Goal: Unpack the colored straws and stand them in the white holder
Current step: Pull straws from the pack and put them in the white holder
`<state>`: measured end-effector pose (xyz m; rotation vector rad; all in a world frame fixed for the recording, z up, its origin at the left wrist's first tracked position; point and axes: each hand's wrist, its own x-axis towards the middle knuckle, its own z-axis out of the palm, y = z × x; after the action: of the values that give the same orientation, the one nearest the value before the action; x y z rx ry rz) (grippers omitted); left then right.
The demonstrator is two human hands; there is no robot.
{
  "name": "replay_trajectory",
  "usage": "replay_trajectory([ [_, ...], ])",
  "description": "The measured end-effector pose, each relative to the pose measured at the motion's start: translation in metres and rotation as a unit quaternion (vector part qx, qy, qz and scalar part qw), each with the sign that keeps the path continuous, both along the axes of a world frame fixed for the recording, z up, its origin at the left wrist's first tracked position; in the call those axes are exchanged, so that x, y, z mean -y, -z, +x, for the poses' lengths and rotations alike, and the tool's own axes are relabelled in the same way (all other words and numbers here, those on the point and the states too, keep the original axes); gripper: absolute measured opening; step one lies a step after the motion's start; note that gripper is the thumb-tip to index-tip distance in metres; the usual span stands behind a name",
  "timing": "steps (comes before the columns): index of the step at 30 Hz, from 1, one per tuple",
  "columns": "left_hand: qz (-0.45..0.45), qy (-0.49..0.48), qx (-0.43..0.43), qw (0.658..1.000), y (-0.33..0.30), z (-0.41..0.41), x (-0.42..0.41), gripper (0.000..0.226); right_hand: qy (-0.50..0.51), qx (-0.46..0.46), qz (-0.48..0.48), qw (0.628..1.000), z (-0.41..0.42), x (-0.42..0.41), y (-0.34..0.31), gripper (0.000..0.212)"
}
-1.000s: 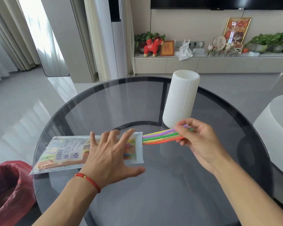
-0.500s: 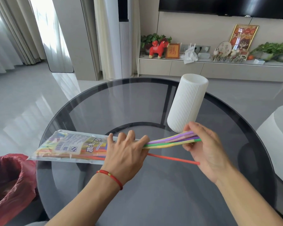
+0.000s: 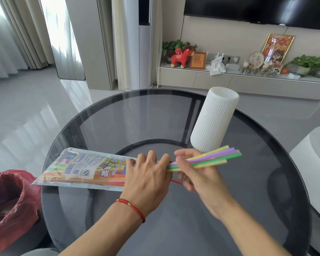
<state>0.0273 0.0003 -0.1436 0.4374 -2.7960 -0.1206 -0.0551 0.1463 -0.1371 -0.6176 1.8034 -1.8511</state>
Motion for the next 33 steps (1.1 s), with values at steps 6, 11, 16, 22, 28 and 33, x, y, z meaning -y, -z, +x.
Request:
replay_trajectory([
  [6,0.022,-0.03,0.047,0.998,0.011,0.007,0.009,0.024,0.225,-0.059,-0.027,0.972,-0.04,-0.021,-0.021,0.029],
  [11,0.023,-0.022,0.056,0.998,0.015,0.008,0.007,0.022,0.255,-0.209,0.052,0.943,-0.064,-0.078,-0.062,0.03],
  [16,0.022,-0.013,0.04,0.999,0.017,0.009,0.005,0.019,0.206,-0.352,0.238,0.881,-0.065,-0.063,-0.084,0.034],
  [22,0.022,-0.01,0.033,0.999,0.019,0.008,0.003,0.018,0.162,-0.32,0.306,0.882,-0.06,-0.043,-0.055,0.043],
  [28,0.049,0.008,0.006,0.999,0.022,0.001,-0.004,0.022,0.198,-0.247,0.184,0.93,-0.065,-0.06,-0.04,0.031],
  [33,0.089,0.031,-0.025,0.995,0.024,-0.002,-0.005,0.025,0.291,-0.108,-0.037,0.95,-0.09,-0.074,-0.072,0.031],
])
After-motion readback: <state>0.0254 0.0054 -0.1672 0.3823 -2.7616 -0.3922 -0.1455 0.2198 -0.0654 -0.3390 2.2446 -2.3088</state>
